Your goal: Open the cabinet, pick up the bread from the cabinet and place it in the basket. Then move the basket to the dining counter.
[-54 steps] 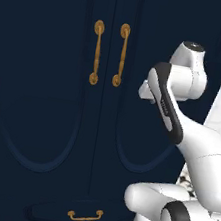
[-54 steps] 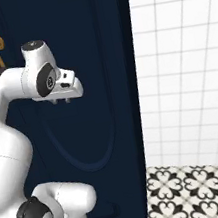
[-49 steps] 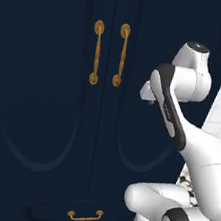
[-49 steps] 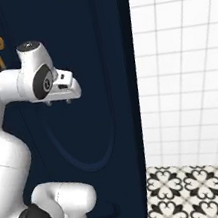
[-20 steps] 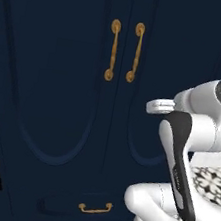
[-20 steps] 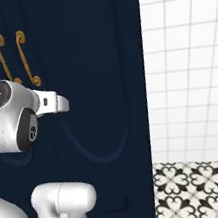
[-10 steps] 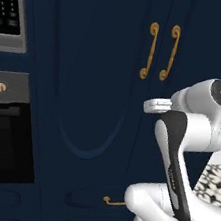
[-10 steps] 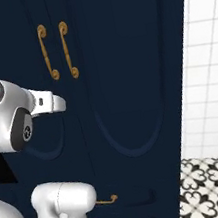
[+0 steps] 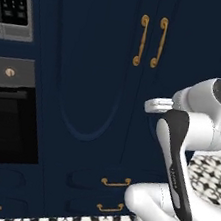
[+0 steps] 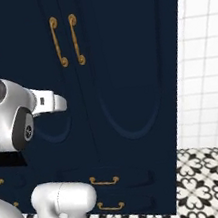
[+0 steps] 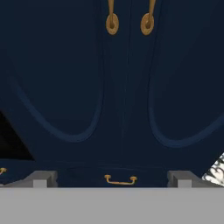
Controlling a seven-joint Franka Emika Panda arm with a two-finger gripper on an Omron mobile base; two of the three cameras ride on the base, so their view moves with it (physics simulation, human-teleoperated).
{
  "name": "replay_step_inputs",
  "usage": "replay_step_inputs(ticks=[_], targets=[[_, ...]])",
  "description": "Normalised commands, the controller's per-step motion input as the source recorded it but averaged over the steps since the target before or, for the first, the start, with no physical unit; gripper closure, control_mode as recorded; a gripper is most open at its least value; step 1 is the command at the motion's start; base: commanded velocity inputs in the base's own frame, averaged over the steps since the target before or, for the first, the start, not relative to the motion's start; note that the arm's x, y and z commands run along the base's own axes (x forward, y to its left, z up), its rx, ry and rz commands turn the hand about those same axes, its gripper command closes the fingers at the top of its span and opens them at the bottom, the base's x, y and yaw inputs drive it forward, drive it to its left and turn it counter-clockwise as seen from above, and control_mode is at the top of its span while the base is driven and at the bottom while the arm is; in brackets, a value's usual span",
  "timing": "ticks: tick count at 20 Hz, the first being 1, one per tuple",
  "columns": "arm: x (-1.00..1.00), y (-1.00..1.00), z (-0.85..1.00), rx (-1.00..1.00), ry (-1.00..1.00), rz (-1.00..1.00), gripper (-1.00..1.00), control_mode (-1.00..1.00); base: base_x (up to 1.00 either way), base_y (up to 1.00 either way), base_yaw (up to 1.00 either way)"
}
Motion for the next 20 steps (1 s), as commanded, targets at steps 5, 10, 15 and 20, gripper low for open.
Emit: replay_step_inputs(ticks=[5, 10, 15, 20], targets=[[0.00, 0.00, 0.00, 0.00, 0.00, 0.00, -1.00, 1.00, -0.25, 0.00, 0.00], [0.00, 0.00, 0.00, 0.00, 0.00, 0.00, -1.00, 1.00, -0.31, 0.00, 0.00], [0.00, 0.00, 0.00, 0.00, 0.00, 0.00, -1.00, 1.00, -0.31, 0.00, 0.00], [0.17, -0.04, 0.00, 0.00, -0.02, 0.00, -1.00, -1.00, -0.06, 0.00, 0.00]])
